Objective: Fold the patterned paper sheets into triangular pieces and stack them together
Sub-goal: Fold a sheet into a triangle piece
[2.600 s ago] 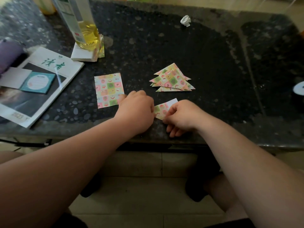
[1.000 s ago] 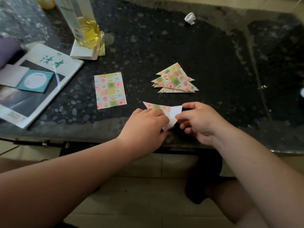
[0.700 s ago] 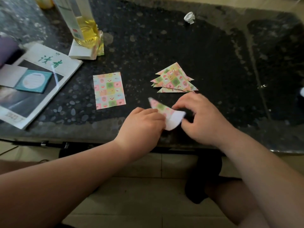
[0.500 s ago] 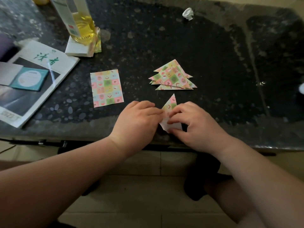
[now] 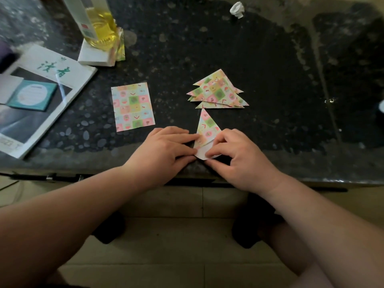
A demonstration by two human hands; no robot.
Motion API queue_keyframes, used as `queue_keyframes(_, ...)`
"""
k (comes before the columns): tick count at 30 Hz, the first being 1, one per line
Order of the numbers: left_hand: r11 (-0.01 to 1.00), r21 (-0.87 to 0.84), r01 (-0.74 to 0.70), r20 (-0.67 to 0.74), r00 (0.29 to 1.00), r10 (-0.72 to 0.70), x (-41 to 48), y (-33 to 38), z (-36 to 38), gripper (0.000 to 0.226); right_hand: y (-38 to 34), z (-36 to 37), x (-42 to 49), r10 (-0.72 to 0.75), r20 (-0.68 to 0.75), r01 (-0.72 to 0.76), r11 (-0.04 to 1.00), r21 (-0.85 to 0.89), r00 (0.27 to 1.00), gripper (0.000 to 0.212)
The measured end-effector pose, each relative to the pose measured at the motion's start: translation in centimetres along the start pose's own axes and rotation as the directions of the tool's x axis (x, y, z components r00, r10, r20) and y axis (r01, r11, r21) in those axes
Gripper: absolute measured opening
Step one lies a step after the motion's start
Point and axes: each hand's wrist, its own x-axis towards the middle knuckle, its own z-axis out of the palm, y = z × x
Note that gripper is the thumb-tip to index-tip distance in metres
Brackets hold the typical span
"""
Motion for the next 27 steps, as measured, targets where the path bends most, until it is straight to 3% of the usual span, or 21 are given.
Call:
queue_keyframes(3,1.0,0.018,-0.019,0.012,1.0,0.019,-0.1,0.0,-0.2,0.027,0.0,0.1,0.1,0.016,0.017,-0.016,1.0,0.008,1.0,0.009)
queue_keyframes(6,0.993,-0.084,0.089,0.026,0.996,-0.087,0.4,0.2,-0.6,0.018,-0.3,0.2,0.5,0.108,-0.005,-0.108,0.993,0.052,0.994,0.006)
queue_keyframes(14,0.976,-0.102,0.193,-0.043,0.979,-0.199,0.8,1.0,0.1,0.013,-2.0,1.2,0.7,0.258,-0.12,-0.263,0.964,-0.024,0.959,0.024)
queue_keyframes(20,0.974,-0.094,0.204,-0.106,0.971,-0.214,0.8,1.8,0.6,0.008,-2.3,1.2,1.2,0.342,-0.082,-0.345,0.938,-0.019,0.936,0.025)
queue_keyframes(23,0.998,0.025,0.053,-0.092,0.994,-0.051,0.2,1.8,0.9,0.026,-2.3,0.7,1.9,0.386,-0.021,-0.387,0.921,-0.036,0.922,0.026)
queue_keyframes(27,0.98,0.2,-0.021,0.152,0.988,-0.01,-1.2,1.9,0.4,0.062,-2.9,0.1,2.6,0.428,0.022,-0.425,0.902,-0.078,0.904,0.028)
